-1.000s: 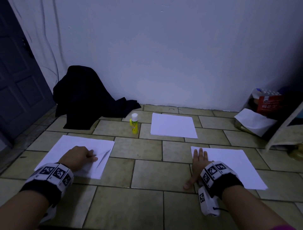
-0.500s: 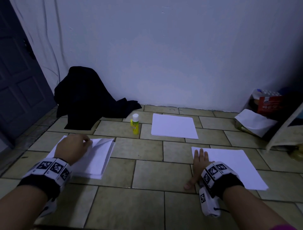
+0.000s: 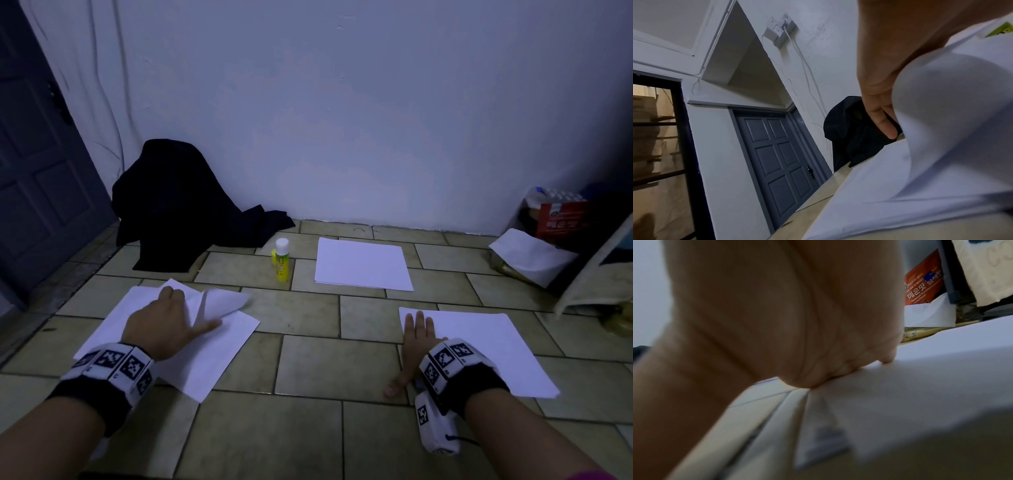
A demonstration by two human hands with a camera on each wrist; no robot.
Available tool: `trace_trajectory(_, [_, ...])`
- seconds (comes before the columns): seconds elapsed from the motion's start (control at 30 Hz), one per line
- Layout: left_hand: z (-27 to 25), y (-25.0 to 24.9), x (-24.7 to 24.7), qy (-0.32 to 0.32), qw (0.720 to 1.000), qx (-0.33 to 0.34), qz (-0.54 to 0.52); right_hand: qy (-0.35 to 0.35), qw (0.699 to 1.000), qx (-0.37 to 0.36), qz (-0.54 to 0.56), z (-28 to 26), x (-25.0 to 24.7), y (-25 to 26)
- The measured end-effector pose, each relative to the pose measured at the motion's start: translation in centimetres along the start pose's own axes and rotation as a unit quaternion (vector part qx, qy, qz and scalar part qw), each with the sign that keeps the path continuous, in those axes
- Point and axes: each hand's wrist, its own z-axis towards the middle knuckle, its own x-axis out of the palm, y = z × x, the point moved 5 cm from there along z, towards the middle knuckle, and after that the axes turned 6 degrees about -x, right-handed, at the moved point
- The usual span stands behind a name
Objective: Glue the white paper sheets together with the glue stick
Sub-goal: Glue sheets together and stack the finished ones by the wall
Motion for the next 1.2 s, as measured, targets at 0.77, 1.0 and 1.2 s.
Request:
trace_trajectory(0.77, [-9.3, -17.8, -0.8, 0.021, 0.983, 0.181, -0.005, -0.004, 1.000, -0.007, 0.003, 0.2, 0.1, 0.0])
trace_trajectory(1.0, [-10.1, -20.9, 2.7, 0.156, 0.959, 0.234, -0.016, -0.012, 1.000, -0.015, -0.002, -0.3, -1.0, -0.3])
trace_trajectory(1.2, [-9.3, -20.7, 2.7, 0.163, 0.936, 0.312, 0.024, -0.048, 0.996, -0.017, 0.070, 0.7, -3.1, -1.4])
